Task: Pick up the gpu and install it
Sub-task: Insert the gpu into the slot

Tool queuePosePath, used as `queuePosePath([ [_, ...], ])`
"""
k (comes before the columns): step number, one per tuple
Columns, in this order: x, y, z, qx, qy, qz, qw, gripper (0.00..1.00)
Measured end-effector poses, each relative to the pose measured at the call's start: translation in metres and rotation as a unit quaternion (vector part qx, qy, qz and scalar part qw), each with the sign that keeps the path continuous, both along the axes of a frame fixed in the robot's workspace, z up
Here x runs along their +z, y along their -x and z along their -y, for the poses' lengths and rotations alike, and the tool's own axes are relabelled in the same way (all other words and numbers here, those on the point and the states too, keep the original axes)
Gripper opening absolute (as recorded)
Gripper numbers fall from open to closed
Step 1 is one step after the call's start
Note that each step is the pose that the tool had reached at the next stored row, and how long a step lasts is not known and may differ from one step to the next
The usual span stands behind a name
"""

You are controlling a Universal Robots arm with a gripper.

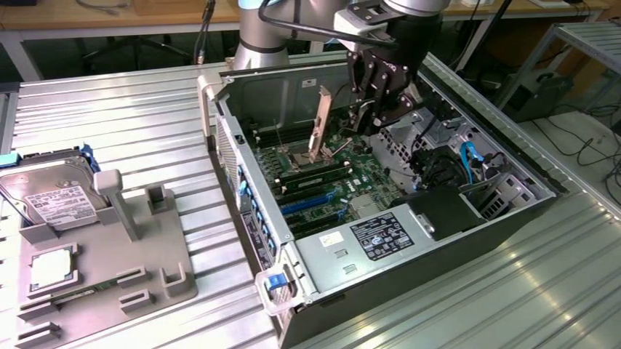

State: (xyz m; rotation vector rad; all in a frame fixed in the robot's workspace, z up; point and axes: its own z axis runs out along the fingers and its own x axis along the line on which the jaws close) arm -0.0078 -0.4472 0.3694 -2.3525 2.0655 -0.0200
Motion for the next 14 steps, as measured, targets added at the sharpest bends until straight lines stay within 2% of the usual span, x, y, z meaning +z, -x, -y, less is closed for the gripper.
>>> queuePosePath([
  [10,-0.0025,0.0000,0.0000,-0.001,0.0000,0.0000,1.0000,0.28],
  [11,-0.0031,-0.0001,0.0000,-0.001,0.0008,0.0000,1.0000,0.28],
  [13,-0.0041,0.0000,0.0000,-0.001,0.0052,0.0005,1.0000,0.28],
  [14,-0.0054,-0.0001,0.0000,-0.002,0.0064,0.0005,1.0000,0.28],
])
